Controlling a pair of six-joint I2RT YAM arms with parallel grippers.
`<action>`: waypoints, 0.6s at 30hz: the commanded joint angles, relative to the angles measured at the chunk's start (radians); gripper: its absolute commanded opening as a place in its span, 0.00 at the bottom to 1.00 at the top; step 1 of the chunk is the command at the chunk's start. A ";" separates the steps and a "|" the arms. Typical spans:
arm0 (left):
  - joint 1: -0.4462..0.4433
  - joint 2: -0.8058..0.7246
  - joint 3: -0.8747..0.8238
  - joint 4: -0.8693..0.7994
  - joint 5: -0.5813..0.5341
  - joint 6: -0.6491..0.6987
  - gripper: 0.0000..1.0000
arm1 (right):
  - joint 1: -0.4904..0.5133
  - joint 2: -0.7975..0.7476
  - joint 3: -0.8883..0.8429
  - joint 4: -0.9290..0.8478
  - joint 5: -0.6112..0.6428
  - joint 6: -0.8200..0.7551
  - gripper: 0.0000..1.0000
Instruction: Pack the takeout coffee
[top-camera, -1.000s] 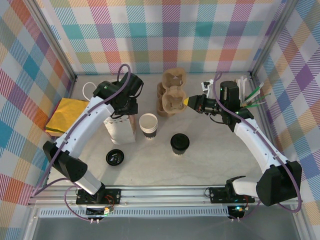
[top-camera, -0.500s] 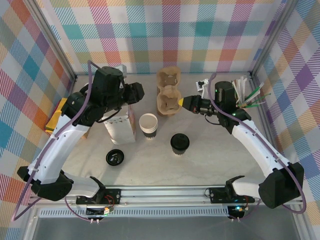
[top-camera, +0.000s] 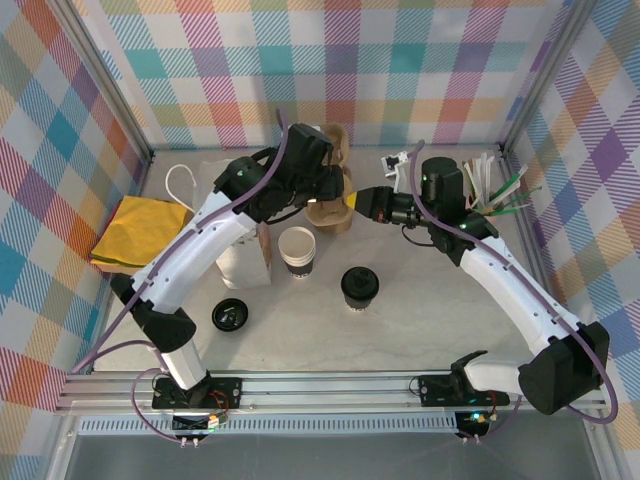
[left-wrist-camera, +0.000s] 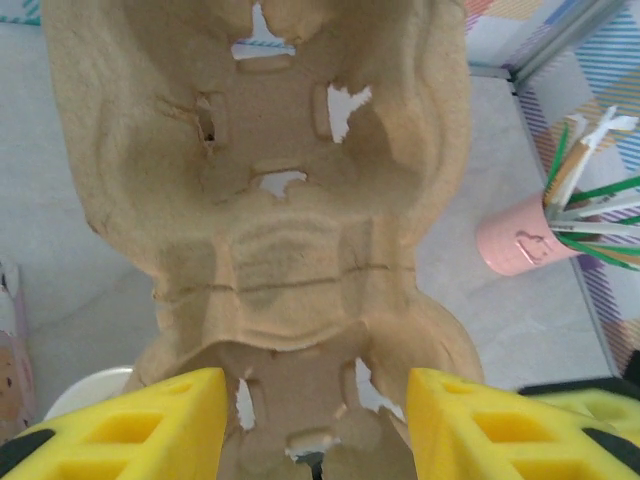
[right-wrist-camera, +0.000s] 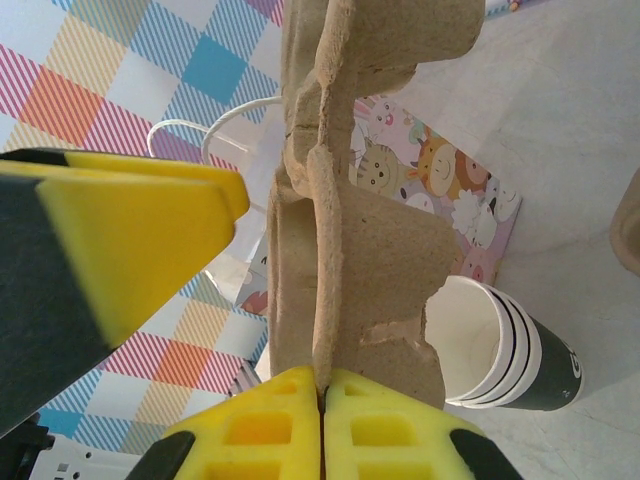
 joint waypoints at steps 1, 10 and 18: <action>-0.010 0.001 0.052 -0.058 -0.071 0.022 0.50 | 0.006 -0.012 0.025 0.003 0.009 -0.028 0.07; -0.009 0.036 0.078 -0.058 -0.075 0.031 0.48 | 0.014 -0.011 0.023 -0.002 0.001 -0.041 0.07; -0.009 0.087 0.131 -0.086 -0.068 0.026 0.47 | 0.027 -0.021 0.019 -0.010 0.012 -0.053 0.07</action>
